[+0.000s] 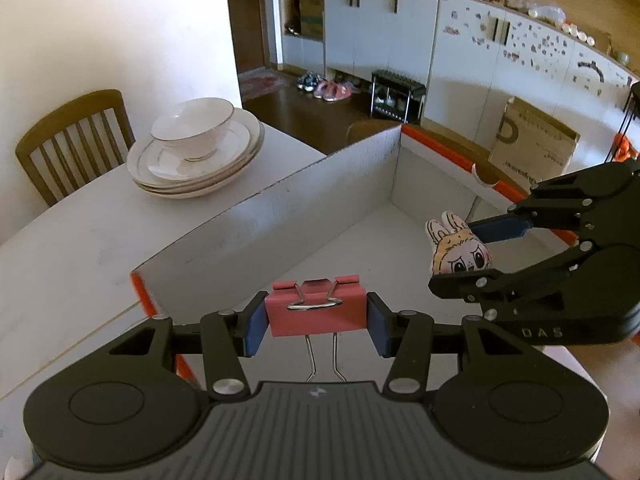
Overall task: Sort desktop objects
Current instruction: 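Lower both tools into the box and open both grippers to release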
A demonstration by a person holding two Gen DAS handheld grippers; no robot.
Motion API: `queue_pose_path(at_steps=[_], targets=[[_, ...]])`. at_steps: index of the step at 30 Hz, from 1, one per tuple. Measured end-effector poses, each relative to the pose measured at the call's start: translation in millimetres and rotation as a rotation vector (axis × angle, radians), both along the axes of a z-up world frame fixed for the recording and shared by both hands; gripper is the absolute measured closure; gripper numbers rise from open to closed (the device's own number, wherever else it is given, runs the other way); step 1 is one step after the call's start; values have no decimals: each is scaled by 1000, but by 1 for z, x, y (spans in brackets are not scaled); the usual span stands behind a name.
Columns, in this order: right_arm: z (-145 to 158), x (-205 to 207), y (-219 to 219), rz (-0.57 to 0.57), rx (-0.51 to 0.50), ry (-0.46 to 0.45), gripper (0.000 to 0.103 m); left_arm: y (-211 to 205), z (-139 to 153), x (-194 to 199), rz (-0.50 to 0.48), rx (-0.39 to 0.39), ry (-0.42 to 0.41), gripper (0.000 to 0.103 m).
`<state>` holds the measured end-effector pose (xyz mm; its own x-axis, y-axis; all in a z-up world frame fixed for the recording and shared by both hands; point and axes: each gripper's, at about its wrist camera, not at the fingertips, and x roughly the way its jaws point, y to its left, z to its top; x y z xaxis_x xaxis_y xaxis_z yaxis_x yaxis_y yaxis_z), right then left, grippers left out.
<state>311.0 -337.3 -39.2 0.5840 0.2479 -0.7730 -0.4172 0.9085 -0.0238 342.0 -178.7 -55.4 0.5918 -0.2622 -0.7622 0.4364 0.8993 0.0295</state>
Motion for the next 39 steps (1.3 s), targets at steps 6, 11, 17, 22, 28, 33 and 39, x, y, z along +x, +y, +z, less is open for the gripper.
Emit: queue_pose_path(at_steps=[6,11,17,22,28,33,39], targets=[[-11,11,0,25,-22,45,56,-11,-14,14,-25,50,30,53],[-19,21,0,35,-29,95,56,-17,-25,22,-51,73,69,53],[-27,26,4,74,-60,141,56,-22,-39,29,-78,114,132,53],[-33,29,8,87,-82,178,56,-22,-47,35,-82,124,192,53],[-40,31,11,98,-102,218,56,-25,-55,39,-105,150,257,53],[-42,33,13,101,-116,237,56,-29,-59,39,-119,176,286,53],[-43,36,13,113,-130,244,55,-32,-63,41,-114,201,317,53]])
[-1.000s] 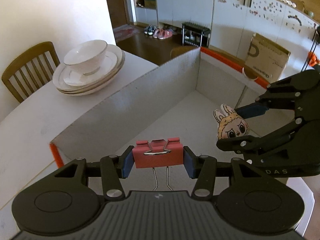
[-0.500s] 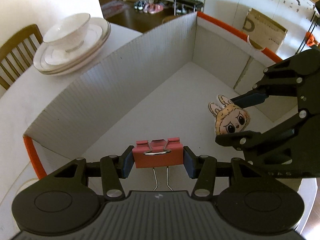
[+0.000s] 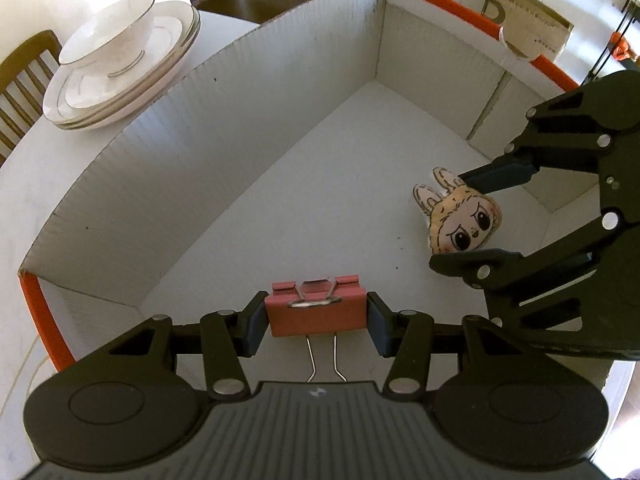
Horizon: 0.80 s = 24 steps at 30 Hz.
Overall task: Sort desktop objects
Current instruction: 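Lower both tools into the box and open both grippers to release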
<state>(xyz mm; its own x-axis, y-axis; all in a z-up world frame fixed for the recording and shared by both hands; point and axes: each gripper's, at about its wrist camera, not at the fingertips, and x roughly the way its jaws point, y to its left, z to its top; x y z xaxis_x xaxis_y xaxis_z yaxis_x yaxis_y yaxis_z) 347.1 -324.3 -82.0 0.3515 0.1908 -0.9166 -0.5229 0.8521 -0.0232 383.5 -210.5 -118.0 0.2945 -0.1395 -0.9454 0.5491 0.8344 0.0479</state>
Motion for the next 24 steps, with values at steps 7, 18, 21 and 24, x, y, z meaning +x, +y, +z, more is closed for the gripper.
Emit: queue_pose_path(at_steps=[7,18,21,24], targets=[[-2,-2,7,39,-25,10,41,-1,1,0,3,13,3,53],[13,-8,1,32,-5,-24,30,11,16,-7,68,-41,-47,52],[20,-12,-4,23,25,-40,26,15,22,-12,83,-62,-61,52],[30,-15,-6,17,47,-58,26,16,30,-15,88,-77,-73,51]])
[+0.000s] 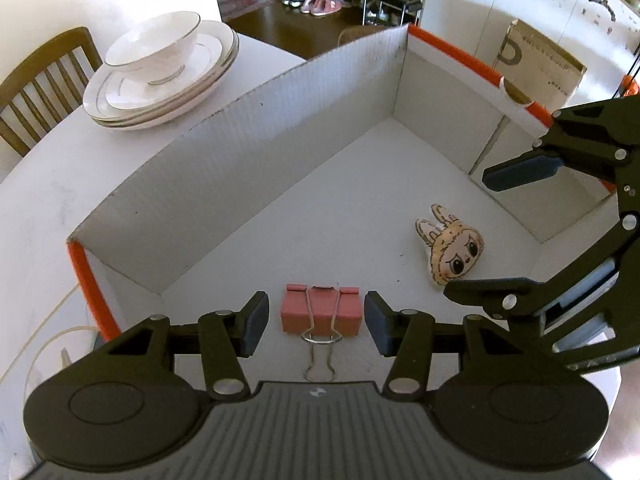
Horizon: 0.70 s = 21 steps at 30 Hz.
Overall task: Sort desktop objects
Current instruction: 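Lower both tools into the box and open both grippers to release, then withdraw both tools from the box back toward the table items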
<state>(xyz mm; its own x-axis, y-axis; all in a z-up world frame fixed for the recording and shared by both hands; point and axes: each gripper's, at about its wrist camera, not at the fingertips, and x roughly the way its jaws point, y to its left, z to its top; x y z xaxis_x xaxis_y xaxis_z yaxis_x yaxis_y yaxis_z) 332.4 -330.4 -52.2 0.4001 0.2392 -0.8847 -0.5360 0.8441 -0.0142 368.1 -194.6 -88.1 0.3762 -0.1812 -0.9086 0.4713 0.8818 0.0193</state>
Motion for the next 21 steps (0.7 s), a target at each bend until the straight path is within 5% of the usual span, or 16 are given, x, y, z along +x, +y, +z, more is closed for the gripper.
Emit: queue_pose_path(at_steps=[21], targets=[[36,-42,-7,24,160,-118,5,32,44,-47,71,-106,-195,31]])
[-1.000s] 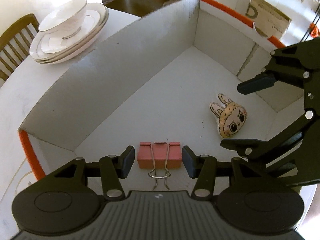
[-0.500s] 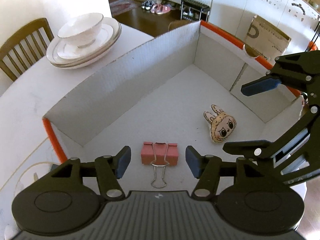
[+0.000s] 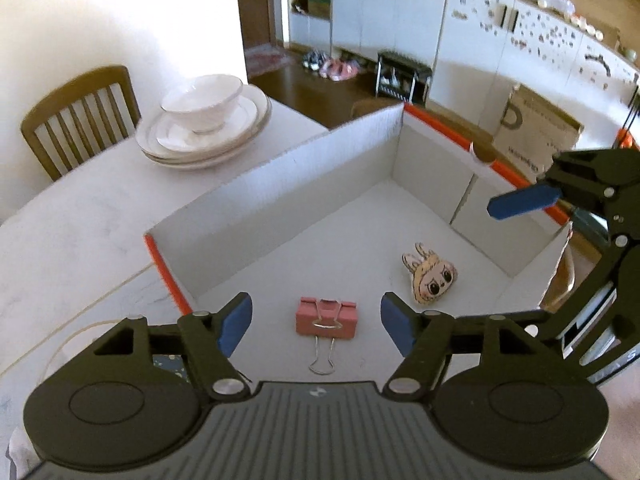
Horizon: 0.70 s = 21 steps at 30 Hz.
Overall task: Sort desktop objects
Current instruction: 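Withdraw both tools from the box back toward the table items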
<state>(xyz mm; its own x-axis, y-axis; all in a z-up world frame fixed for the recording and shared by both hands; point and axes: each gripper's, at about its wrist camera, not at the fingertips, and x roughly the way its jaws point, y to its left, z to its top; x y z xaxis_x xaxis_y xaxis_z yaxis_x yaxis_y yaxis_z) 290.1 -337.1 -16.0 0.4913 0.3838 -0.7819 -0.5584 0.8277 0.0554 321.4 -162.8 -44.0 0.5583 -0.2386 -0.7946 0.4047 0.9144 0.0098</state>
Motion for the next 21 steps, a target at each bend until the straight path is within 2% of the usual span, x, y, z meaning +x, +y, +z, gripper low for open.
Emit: queue_pose_path(at_steps=[10,14,21], targets=[[16,-25,0,-59,64,-79,1,21,19,-38,34,-49,-113,14],[22,-37,3,-101,96,-100,1,36,25,-52,52,-80,-134,0],[26,-61,27,-134,105,-127,1,68,33,-76,77,-104,-172,0]])
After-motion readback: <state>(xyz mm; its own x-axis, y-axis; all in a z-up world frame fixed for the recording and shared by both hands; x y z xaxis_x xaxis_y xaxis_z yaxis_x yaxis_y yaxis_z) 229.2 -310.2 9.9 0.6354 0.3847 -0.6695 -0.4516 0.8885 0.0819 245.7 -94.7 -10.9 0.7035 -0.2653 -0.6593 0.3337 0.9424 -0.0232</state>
